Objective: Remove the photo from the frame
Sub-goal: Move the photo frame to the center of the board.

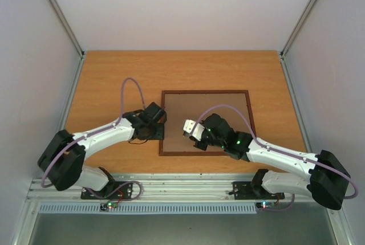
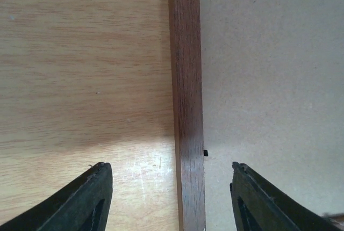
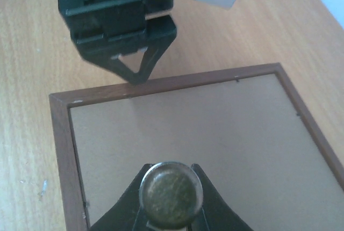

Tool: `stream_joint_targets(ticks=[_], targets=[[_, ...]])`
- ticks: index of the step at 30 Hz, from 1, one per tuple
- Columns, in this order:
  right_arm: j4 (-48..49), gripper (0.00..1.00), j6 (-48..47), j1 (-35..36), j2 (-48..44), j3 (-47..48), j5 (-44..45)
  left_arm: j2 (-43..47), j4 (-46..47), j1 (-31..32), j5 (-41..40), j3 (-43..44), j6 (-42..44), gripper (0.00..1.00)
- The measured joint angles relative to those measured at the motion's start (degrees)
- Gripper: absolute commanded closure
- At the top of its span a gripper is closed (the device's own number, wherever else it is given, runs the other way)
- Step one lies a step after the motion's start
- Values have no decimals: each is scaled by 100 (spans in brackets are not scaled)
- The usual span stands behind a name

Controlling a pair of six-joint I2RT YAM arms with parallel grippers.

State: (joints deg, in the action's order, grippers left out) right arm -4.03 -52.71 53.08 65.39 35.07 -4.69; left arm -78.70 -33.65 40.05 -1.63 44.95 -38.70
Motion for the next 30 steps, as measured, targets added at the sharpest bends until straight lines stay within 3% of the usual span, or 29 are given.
stream_joint_targets(ticks=[10, 15, 30], targets=[[614, 99, 173, 2, -332, -348, 643, -1152, -437, 570, -804, 708, 0, 40], [660, 99, 181, 2, -341, -378, 789, -1552, -496, 645, -909, 855, 0, 51], [667, 99, 190, 2, -339, -385, 885, -1606, -599, 713, -866, 940, -48, 73]])
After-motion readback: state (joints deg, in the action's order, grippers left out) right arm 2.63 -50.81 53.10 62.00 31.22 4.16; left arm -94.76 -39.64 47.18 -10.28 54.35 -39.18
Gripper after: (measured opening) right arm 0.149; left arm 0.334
